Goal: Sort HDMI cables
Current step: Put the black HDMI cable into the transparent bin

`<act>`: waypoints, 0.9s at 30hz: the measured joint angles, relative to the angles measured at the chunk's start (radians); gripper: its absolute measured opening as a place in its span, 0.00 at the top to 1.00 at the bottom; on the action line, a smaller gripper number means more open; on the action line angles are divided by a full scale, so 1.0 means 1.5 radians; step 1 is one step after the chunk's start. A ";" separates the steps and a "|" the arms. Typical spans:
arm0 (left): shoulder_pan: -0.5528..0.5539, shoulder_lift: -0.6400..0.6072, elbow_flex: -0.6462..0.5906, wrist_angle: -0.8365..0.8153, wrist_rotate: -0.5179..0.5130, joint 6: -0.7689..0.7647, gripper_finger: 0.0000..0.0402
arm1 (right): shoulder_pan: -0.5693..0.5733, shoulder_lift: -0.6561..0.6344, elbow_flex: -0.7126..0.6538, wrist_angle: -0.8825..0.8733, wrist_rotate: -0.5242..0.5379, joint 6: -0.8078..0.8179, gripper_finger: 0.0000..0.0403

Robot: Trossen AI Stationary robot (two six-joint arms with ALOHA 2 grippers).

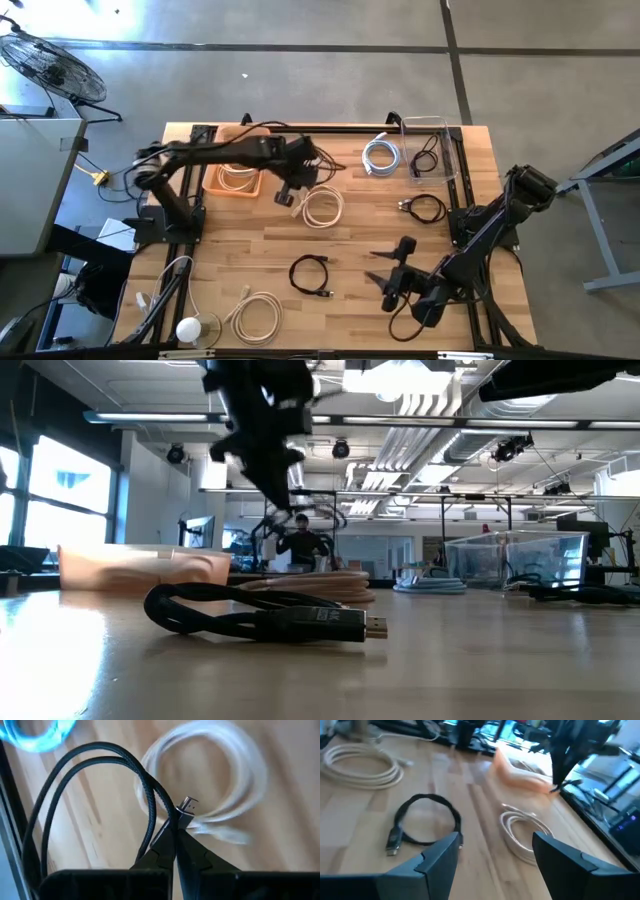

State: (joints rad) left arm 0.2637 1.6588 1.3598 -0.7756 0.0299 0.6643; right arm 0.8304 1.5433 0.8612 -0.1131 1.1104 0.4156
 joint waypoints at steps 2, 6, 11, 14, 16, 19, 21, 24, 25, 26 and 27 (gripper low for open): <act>-0.035 -0.035 0.001 -0.008 0.002 -0.013 1.00 | -0.007 0.000 0.000 0.030 -0.032 -0.040 0.39; -0.115 -0.088 0.001 0.003 0.011 -0.033 1.00 | -0.025 0.000 0.000 0.109 -0.094 -0.120 0.39; -0.215 -0.108 0.001 0.041 0.025 -0.045 1.00 | -0.052 0.000 0.001 0.155 -0.184 -0.140 0.39; -0.263 -0.106 0.001 0.046 0.023 -0.045 1.00 | -0.073 0.000 0.001 0.167 -0.226 -0.138 0.39; -0.291 -0.102 0.002 0.048 0.012 -0.046 1.00 | -0.087 0.000 0.001 0.169 -0.229 -0.128 0.39; -0.331 -0.097 0.001 0.045 -0.010 -0.074 1.00 | -0.104 0.000 0.001 0.178 -0.222 -0.150 0.39; -0.355 -0.097 0.001 0.048 -0.024 -0.080 1.00 | -0.109 0.000 0.001 0.198 -0.216 -0.214 0.39; -0.382 -0.093 0.001 0.046 -0.041 -0.081 1.00 | -0.101 0.000 0.001 0.231 -0.197 -0.332 0.39; -0.388 -0.093 0.001 0.044 -0.042 -0.083 1.00 | -0.096 0.000 0.001 0.241 -0.184 -0.373 0.39; -0.392 -0.093 0.001 0.046 -0.042 -0.083 1.00 | -0.092 0.000 0.001 0.254 -0.174 -0.411 0.39; -0.392 -0.093 0.001 0.048 -0.043 -0.083 1.00 | -0.088 0.000 0.001 0.266 -0.163 -0.450 0.39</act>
State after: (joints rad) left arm -0.3248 1.5192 1.3613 -0.7033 -0.0345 0.5404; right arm 0.6990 1.5433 0.8619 0.2858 0.8659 -0.2588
